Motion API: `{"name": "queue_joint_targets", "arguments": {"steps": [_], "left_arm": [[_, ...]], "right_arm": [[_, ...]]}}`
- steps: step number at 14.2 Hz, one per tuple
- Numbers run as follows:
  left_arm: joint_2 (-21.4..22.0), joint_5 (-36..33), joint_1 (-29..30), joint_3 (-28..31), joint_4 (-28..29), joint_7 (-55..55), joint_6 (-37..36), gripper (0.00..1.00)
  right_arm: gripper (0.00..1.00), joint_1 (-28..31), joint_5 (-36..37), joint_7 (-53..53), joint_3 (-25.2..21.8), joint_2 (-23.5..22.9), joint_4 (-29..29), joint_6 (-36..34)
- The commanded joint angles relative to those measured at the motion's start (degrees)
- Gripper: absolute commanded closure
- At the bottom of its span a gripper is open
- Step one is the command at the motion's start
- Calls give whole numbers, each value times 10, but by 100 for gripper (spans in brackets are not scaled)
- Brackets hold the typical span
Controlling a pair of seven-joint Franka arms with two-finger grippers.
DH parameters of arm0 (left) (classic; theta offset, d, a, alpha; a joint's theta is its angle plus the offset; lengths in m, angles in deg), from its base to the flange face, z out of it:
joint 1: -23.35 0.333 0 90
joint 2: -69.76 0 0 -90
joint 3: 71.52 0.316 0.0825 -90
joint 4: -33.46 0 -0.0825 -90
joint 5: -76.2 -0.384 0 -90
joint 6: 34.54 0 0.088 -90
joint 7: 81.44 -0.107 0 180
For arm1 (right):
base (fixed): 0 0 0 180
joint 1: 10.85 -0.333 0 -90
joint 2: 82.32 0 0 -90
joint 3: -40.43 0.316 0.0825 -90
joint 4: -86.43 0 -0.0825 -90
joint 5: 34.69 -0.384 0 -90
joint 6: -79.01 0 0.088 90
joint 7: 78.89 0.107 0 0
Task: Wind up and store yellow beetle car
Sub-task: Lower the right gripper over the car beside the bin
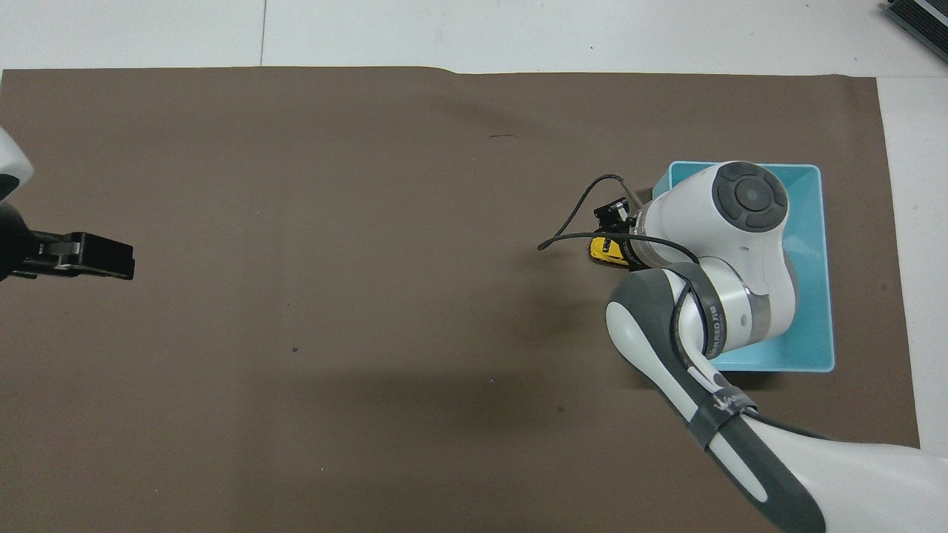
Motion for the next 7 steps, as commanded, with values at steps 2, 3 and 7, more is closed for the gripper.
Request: {"name": "queue_joint_targets", "arguments": {"steps": [2,3,7], "left_arm": [[20,12,-4,11,22,-4,16,0],[18,18,-3,11,19,-3,17,0],[16,31,1,12,11,2,25,0]], "right_arm": [[0,6,-13,90,3,-15,-16,23],[0,7,-13,108,3,-18,-16,34],[0,15,-7,146,2,-32,-16,39]]}}
